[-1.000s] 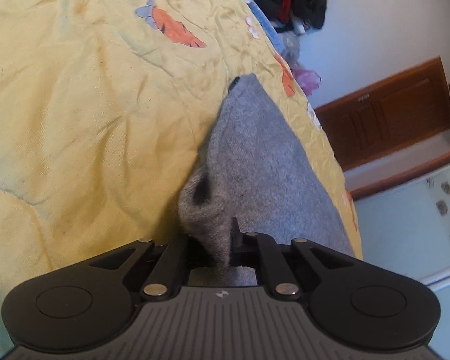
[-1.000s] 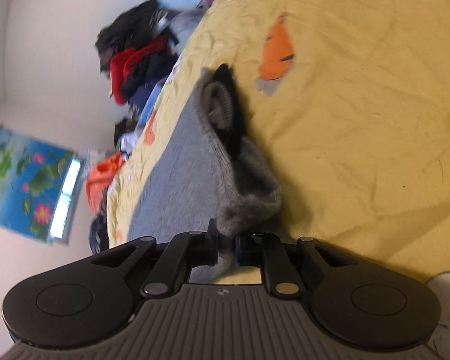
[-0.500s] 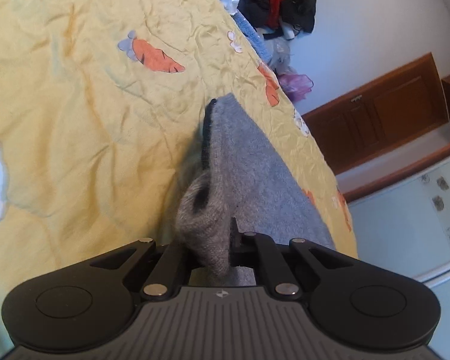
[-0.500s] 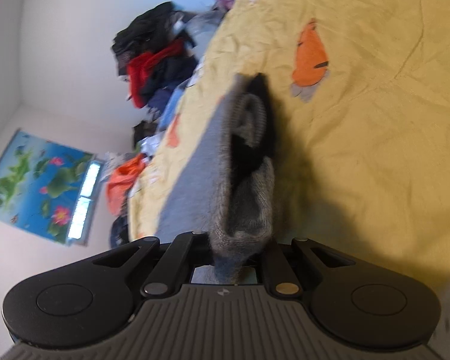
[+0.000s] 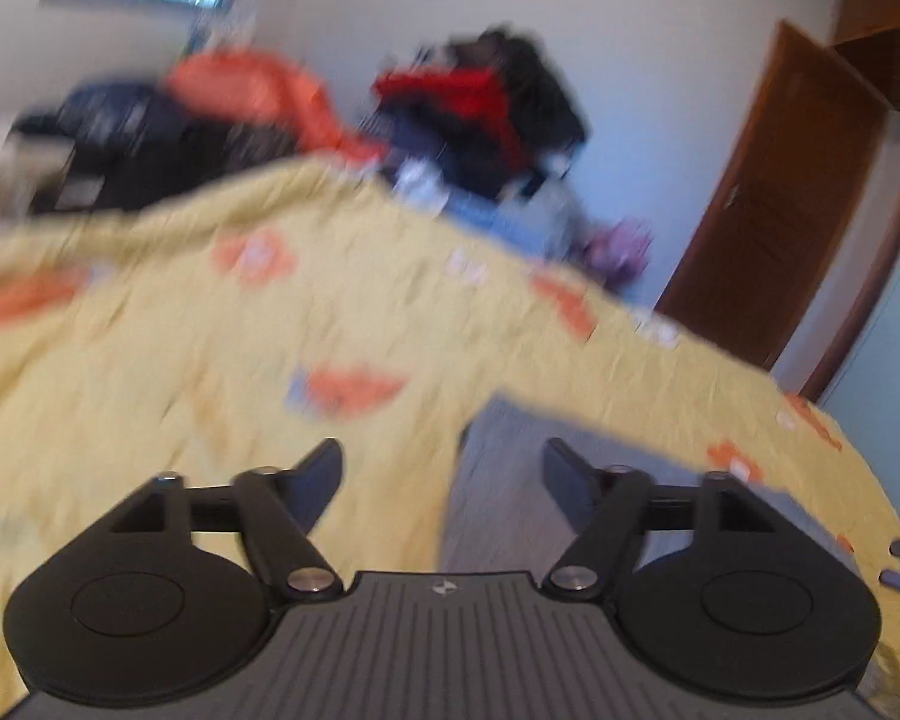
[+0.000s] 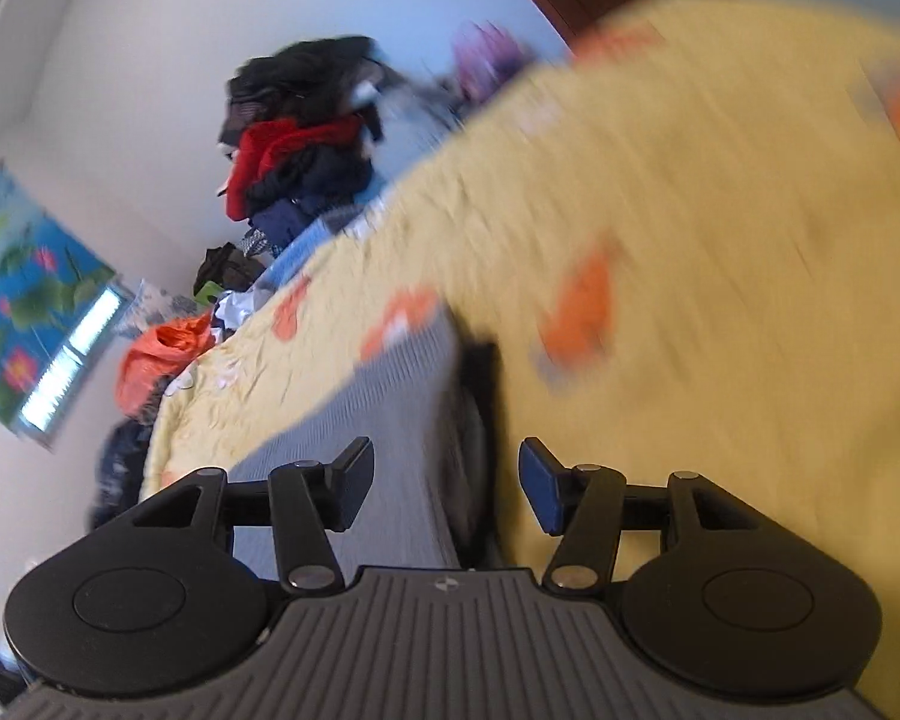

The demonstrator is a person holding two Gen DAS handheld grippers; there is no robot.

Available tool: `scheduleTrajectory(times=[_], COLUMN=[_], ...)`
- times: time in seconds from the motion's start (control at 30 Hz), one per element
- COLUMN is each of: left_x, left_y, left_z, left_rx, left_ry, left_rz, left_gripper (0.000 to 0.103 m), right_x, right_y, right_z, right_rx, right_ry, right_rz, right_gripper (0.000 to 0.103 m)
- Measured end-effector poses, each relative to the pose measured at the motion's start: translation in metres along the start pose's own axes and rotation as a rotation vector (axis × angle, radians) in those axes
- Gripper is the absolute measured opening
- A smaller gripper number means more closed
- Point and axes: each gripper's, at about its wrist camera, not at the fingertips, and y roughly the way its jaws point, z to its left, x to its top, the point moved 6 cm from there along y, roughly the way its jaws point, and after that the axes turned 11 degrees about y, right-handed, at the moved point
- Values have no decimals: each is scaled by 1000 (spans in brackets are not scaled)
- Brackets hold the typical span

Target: Fold small clothes

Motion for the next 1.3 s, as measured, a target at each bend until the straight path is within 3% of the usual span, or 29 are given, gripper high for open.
scheduleTrajectory(times=[0.07,0.17,0.27,0.37,0.43,0.67,0.77,0.87,0.97,1.07,1.13,1.2,1.3], left_x=[15,13,-6,-30,-29,-27,-19,-10,-19,-23,-25,-25,-23], left_y=[27,96,158,196,196,201,184,172,200,219,223,225,226], left_z=[-35,-86,-117,-105,-88,-88,-103,-130,-143,-128,-113,-110,-112], left_rx=[-33,-65,-10,31,6,72,110,33,56,28,-14,-1,16], left_ry=[81,177,301,328,267,295,340,391,477,411,324,319,319], left_rz=[-38,72,183,248,227,256,239,170,243,269,279,277,277], left_gripper=[76,75,75,81,88,94,92,93,94,103,103,103,103], right_x=[9,10,4,-11,-21,-17,-21,-15,-6,-4,-6,-7,-5], right_y=[23,72,123,158,163,176,167,138,147,178,194,194,199], right_z=[26,55,62,53,48,51,61,80,92,81,64,54,55], right_rx=[37,55,-67,-243,-275,-306,-348,-222,-227,-322,-401,-357,-379], right_ry=[-62,-105,-173,-351,-534,-591,-602,-528,-501,-539,-578,-561,-570], right_rz=[2,32,33,1,-65,-11,14,-52,-43,-5,21,5,-6], right_gripper=[57,68,69,69,78,97,95,100,102,101,103,103,103])
